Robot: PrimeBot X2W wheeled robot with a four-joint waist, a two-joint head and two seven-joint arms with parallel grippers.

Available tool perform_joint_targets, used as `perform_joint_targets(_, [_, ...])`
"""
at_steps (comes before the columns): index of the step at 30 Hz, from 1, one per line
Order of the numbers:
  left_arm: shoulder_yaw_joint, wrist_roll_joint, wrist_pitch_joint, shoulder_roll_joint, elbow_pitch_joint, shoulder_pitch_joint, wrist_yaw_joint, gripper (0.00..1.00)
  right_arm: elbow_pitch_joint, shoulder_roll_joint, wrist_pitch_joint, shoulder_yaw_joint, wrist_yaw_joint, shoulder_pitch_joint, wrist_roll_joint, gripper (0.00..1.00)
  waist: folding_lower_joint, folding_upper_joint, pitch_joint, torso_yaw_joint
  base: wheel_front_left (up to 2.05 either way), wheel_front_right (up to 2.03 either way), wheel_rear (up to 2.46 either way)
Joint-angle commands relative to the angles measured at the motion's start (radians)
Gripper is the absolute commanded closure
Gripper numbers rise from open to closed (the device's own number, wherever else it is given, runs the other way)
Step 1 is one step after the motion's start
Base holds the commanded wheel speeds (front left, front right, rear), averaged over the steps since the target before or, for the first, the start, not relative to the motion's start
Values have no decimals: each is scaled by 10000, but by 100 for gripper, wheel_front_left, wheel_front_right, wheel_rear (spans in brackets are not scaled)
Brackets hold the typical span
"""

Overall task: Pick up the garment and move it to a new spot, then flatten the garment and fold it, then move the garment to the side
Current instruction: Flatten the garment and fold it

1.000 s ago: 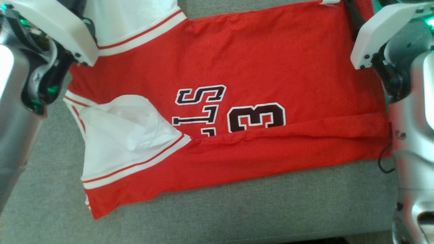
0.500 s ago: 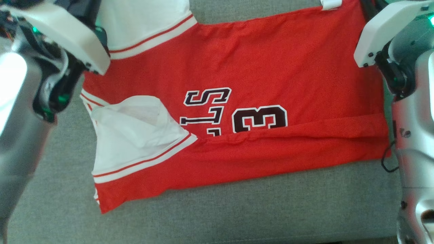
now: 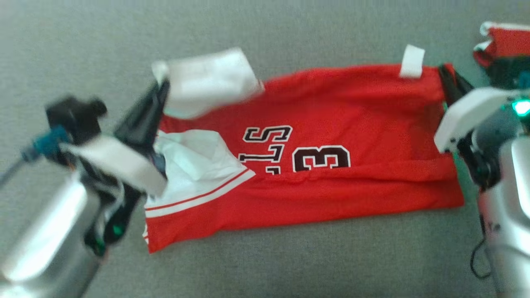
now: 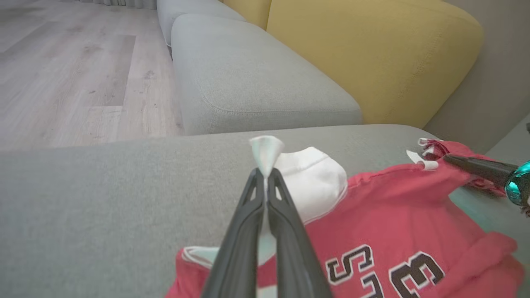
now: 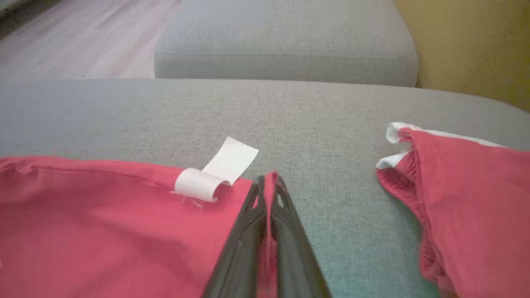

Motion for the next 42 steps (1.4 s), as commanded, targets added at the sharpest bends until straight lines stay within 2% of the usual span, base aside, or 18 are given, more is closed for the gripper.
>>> perform_joint_targets(1, [383,-85,-214,360,-465,211,153,100,-560,-106,-229,83,-7,233,139,100,3,-1,-654,272,0,0,0])
perform_joint_targets(7, [91,-301,-706,41,-664,1634,464,100,-927,50,-510,-224,-7,1301,209,100,3,-1,-1022,373,0,0,0])
perform_joint_targets(13, [-196,-342,-1552,-522,14,2609,519,100,-1207,360,-839,-619,-7,2155,-62,100,3,-1,-1194,318,0,0,0])
perform_joint_targets(14, [-218,-350,-1717,-615,183,2731,503,100,-1221,425,-925,-685,-7,2269,-131,94,3,-1,-1239,296,0,0,0])
perform_joint_targets(16, [-249,-360,-2057,-761,500,2966,438,100,-1242,576,-1125,-812,-7,2514,-218,49,3,-1,-1351,253,0,0,0])
perform_joint_targets(17, [-233,-337,-2287,-819,643,3085,423,82,-1268,658,-1273,-909,-7,2645,-257,0,3,-1,-1413,235,0,0,0])
perform_joint_targets(18, [-228,-319,-2498,-872,764,3211,403,30,-1287,741,-1415,-1029,-7,2782,-288,0,3,-1,-1472,222,0,0,0])
perform_joint_targets(19, [-224,-270,-2717,-904,877,3330,390,12,-1300,817,-1548,-1121,-7,2930,-303,0,3,-1,-1552,214,0,0,0])
perform_joint_targets(20, [-217,-244,-2893,-932,994,3459,402,0,-1316,895,-1663,-1241,-7,3093,-304,0,3,-1,-1623,213,0,0,0])
perform_joint_targets(24, [-36,-219,-3513,-1076,1225,3892,588,0,-1472,1153,-2024,-1704,-7,3770,-297,0,3,-1,-1906,232,0,0,0])
perform_joint_targets(30, [560,270,-4011,-1273,1322,4150,1423,0,-1740,1381,-2165,-2285,-7,4432,-350,0,3,-1,-2131,357,0,0,0])
perform_joint_targets(34, [825,562,-4095,-1423,1297,4213,1797,0,-1767,1454,-2095,-2360,-7,4492,-514,0,3,-1,-2115,479,0,0,0])
perform_joint_targets(42, [1236,947,-4144,-1554,943,4359,2078,0,-1198,1530,-2109,-2289,-7,3786,-828,0,3,-1,-1766,792,0,0,0])
